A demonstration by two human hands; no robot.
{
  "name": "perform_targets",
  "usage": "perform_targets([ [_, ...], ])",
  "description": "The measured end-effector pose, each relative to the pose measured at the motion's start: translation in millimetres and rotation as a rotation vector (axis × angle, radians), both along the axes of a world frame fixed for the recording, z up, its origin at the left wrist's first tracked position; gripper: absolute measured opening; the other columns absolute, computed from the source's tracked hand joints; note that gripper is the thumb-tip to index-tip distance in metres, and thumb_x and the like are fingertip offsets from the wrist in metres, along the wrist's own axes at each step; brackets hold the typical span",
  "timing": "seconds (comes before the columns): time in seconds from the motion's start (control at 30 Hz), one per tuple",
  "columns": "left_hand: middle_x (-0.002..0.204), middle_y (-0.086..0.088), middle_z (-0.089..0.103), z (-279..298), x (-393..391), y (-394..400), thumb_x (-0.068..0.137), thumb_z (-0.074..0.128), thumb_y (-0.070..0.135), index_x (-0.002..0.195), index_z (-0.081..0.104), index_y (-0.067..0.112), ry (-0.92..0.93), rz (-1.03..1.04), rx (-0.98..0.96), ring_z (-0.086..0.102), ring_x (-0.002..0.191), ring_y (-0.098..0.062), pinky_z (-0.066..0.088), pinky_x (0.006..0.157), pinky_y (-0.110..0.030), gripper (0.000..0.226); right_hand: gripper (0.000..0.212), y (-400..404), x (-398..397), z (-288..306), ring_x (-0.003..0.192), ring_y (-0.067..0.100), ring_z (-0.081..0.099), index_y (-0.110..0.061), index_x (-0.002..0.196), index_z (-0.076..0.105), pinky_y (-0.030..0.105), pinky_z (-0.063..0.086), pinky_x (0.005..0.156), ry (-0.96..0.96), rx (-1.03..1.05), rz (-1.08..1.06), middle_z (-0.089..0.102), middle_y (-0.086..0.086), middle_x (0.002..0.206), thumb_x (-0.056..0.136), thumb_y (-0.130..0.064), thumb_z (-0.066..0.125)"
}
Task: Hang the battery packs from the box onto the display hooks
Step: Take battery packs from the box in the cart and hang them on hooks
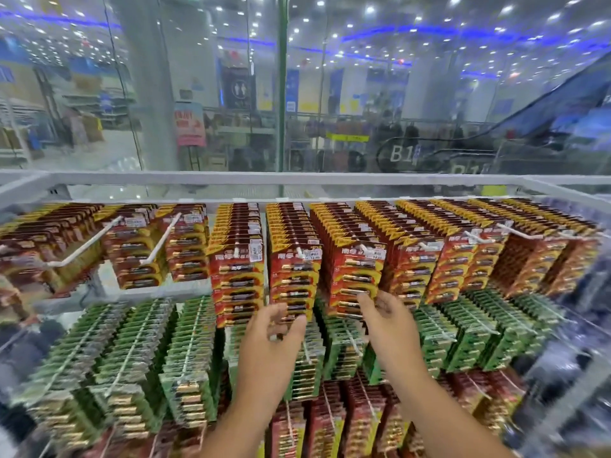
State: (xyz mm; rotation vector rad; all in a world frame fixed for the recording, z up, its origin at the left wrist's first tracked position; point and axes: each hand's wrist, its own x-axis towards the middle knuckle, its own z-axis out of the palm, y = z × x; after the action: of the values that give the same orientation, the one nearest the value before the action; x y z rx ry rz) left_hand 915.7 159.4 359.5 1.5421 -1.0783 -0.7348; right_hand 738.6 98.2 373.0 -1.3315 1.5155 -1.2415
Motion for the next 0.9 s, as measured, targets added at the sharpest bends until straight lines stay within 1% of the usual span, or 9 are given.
perform_targets([
  [0.07,0.125,0.022,0.059,1,-4,2,0.096,0.068,0.049,0.126,0.059,0.041,0.051,-0.074,-0.017,0.058,0.103,0.009,0.043,0.075,-0.014,0.032,0.052,11,-9,-5,0.119,0.009,0.055,-0.032,0.145,0.053,0.030,0.043,0.102,0.005,-0.010,0.002,0.054,-0.019,0.130,0.099,-0.054,0.062],
  [0.13,0.123,0.027,0.060,2,-14,2,0.094,0.068,0.053,0.126,0.059,0.045,0.081,-0.142,-0.032,0.059,0.104,0.010,0.045,0.078,-0.019,0.033,0.042,22,-22,-10,0.115,0.003,0.055,-0.039,0.137,0.055,0.031,0.044,0.103,-0.025,-0.019,0.014,0.055,-0.026,0.126,0.098,-0.052,0.065],
  [0.2,0.124,0.029,0.059,2,-27,1,0.095,0.067,0.053,0.124,0.059,0.047,0.101,-0.204,-0.037,0.058,0.105,0.010,0.045,0.080,-0.021,0.032,0.033,32,-39,-14,0.115,0.000,0.056,-0.041,0.130,0.060,0.031,0.045,0.098,-0.063,-0.010,0.008,0.057,-0.026,0.123,0.098,-0.048,0.067],
  [0.33,0.124,0.027,0.058,-2,-66,-2,0.096,0.067,0.050,0.122,0.060,0.045,0.132,-0.321,-0.025,0.060,0.106,0.008,0.045,0.080,-0.020,0.028,0.021,56,-84,-20,0.113,0.012,0.064,-0.038,0.117,0.064,0.035,0.050,0.093,-0.123,-0.046,-0.099,0.067,-0.015,0.113,0.097,-0.037,0.071],
  [0.4,0.125,0.025,0.059,-5,-94,-3,0.096,0.067,0.051,0.124,0.060,0.044,0.124,-0.373,-0.011,0.062,0.106,0.004,0.045,0.080,-0.022,0.030,0.019,70,-112,-22,0.110,0.011,0.065,-0.039,0.115,0.064,0.034,0.053,0.092,-0.131,-0.044,-0.148,0.067,-0.014,0.111,0.097,-0.037,0.071],
  [0.57,0.122,0.017,0.063,-16,-187,0,0.097,0.069,0.040,0.119,0.064,0.035,0.105,-0.508,0.009,0.062,0.100,-0.001,0.045,0.067,-0.011,0.023,0.018,106,-201,-33,0.105,0.010,0.068,-0.037,0.116,0.066,0.028,0.054,0.084,-0.165,-0.050,-0.284,0.070,-0.011,0.110,0.098,-0.034,0.071],
  [0.67,0.120,0.014,0.066,-24,-254,11,0.096,0.072,0.036,0.111,0.065,0.037,0.113,-0.574,0.020,0.065,0.095,-0.007,0.048,0.074,-0.017,0.017,0.018,131,-262,-44,0.097,0.005,0.070,-0.035,0.115,0.069,0.025,0.052,0.082,-0.198,-0.043,-0.386,0.072,-0.014,0.105,0.097,-0.032,0.072],
  [0.73,0.117,0.013,0.068,-32,-303,21,0.095,0.074,0.035,0.110,0.066,0.036,0.103,-0.610,0.031,0.067,0.095,-0.009,0.049,0.075,-0.013,0.018,0.016,148,-308,-55,0.090,0.007,0.071,-0.035,0.112,0.070,0.028,0.052,0.081,-0.215,-0.042,-0.427,0.074,-0.011,0.101,0.097,-0.030,0.073],
  [0.9,0.112,0.015,0.070,-59,-433,49,0.095,0.074,0.030,0.107,0.067,0.037,0.071,-0.675,0.043,0.066,0.088,0.009,0.048,0.073,-0.010,0.016,0.016,200,-446,-79,0.084,0.012,0.068,-0.027,0.111,0.070,0.037,0.054,0.083,-0.214,-0.035,-0.498,0.073,-0.002,0.097,0.099,-0.017,0.069],
])
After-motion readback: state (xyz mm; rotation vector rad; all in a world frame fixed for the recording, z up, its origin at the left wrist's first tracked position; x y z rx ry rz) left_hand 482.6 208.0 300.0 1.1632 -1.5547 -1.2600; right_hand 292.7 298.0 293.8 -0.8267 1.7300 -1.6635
